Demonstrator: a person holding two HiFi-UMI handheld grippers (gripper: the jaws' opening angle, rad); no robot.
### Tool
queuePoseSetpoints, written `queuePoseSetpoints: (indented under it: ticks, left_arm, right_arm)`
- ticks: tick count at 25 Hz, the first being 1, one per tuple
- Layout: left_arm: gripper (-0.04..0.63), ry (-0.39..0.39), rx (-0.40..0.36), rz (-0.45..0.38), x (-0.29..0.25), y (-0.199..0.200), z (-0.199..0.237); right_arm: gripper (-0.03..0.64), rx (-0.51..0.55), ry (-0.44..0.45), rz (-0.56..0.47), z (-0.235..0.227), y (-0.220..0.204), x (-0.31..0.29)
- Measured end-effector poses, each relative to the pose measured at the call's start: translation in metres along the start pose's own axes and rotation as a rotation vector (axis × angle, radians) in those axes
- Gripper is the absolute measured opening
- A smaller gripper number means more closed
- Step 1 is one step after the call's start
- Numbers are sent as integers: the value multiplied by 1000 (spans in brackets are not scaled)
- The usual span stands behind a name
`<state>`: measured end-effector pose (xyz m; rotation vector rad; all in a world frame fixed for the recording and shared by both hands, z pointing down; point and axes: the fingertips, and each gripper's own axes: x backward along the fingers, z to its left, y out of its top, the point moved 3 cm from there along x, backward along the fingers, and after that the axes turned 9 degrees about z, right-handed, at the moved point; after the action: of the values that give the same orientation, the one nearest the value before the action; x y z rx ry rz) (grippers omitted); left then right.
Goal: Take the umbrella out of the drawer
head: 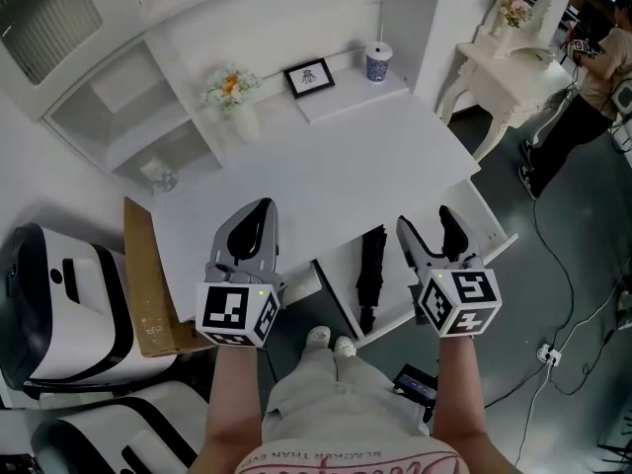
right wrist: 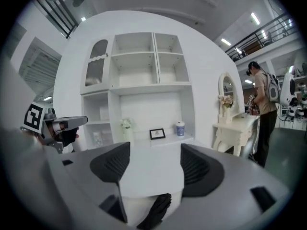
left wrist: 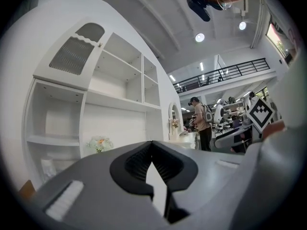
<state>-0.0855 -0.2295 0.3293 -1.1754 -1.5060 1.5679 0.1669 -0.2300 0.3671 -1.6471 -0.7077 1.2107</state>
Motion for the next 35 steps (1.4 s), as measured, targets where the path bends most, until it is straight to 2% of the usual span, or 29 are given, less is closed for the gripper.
queuePoseSetpoints:
  ticks: [9,17,35]
  left_arm:
    - [9,-59,17,46,-21,-19,15]
    - [9,-100,36,89,-30,-44,20]
    - [9,-97,76,133,-52,-68,37]
  right_arm:
    - [301,-76,-48,160,1,-45,-35]
    - [301,-145,-79,352,5,-111,-65]
    - [301,-282,-116,730,8,-233,-113]
